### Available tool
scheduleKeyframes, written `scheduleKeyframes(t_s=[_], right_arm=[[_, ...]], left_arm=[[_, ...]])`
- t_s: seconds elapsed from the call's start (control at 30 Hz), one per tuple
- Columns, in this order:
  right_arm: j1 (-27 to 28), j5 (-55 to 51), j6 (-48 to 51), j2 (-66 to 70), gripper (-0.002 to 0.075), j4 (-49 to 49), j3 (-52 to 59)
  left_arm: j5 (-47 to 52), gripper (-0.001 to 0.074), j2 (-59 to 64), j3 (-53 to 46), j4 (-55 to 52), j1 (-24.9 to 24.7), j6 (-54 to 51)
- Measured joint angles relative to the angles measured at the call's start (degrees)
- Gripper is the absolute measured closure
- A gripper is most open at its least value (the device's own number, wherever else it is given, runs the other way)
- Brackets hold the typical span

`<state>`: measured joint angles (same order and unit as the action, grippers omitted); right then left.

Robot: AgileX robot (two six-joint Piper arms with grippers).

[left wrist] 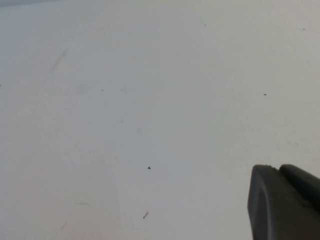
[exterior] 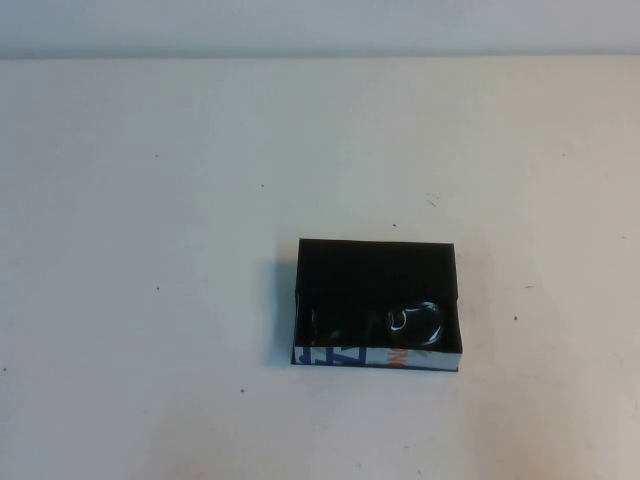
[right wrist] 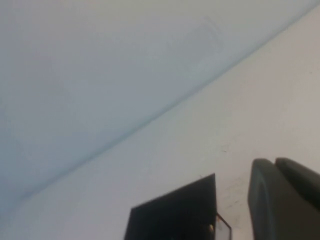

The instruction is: Take glasses out of glasses case

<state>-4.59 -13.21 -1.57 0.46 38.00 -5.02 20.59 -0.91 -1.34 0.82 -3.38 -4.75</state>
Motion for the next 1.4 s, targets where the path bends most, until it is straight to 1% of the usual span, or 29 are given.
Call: scheduleKeyframes(t_s=[0.13,0.23,0.3,0.47,0.57,0.67,0.73,0.83,0.93,1.17,1.3,1.4], right_arm=[[0.0,-10.8,11.2,8.8,0.0744,-6.4,-11.1],[0.0,-18.6,20.2,17.8,0.0744,-8.3,-19.5],[0.0,-23.4,26.6,23.5,0.0744,-8.1,-25.1],[0.0,-36.5,45.1,39.6,0.0744,-4.1,-38.6],[0.0,-44.1,52.5,48.8,0.0744,-3.2,-45.0],[-0.2,-50.6,56.3,57.8,0.0744,-2.8,-50.9],[-0.5,-52.9,57.8,63.3,0.0744,-2.3,-54.5],[-2.3,-54.5,58.6,69.9,0.0744,-2.8,-60.7],[-5.8,-55.1,58.8,75.6,0.0744,-5.9,-66.6],[-15.4,-55.9,58.8,88.7,0.0743,-17.4,-78.0],[-19.2,-54.1,59.4,94.8,0.0738,-19.1,-80.9],[-22.1,-52.0,61.5,99.1,0.0705,-19.4,-81.8]], left_arm=[[0.0,0.074,0.0,0.0,0.0,0.0,0.0],[0.0,0.074,0.0,0.0,0.0,0.0,0.0],[0.0,0.074,0.0,0.0,0.0,0.0,0.0],[0.0,0.074,0.0,0.0,0.0,0.0,0.0],[0.0,0.074,0.0,0.0,0.0,0.0,0.0],[0.0,0.074,0.0,0.0,0.0,0.0,0.0],[0.0,0.074,0.0,0.0,0.0,0.0,0.0],[0.0,0.074,0.0,0.0,0.0,0.0,0.0],[0.0,0.074,0.0,0.0,0.0,0.0,0.0],[0.0,0.074,0.0,0.0,0.0,0.0,0.0],[0.0,0.074,0.0,0.0,0.0,0.0,0.0],[0.0,0.074,0.0,0.0,0.0,0.0,0.0]])
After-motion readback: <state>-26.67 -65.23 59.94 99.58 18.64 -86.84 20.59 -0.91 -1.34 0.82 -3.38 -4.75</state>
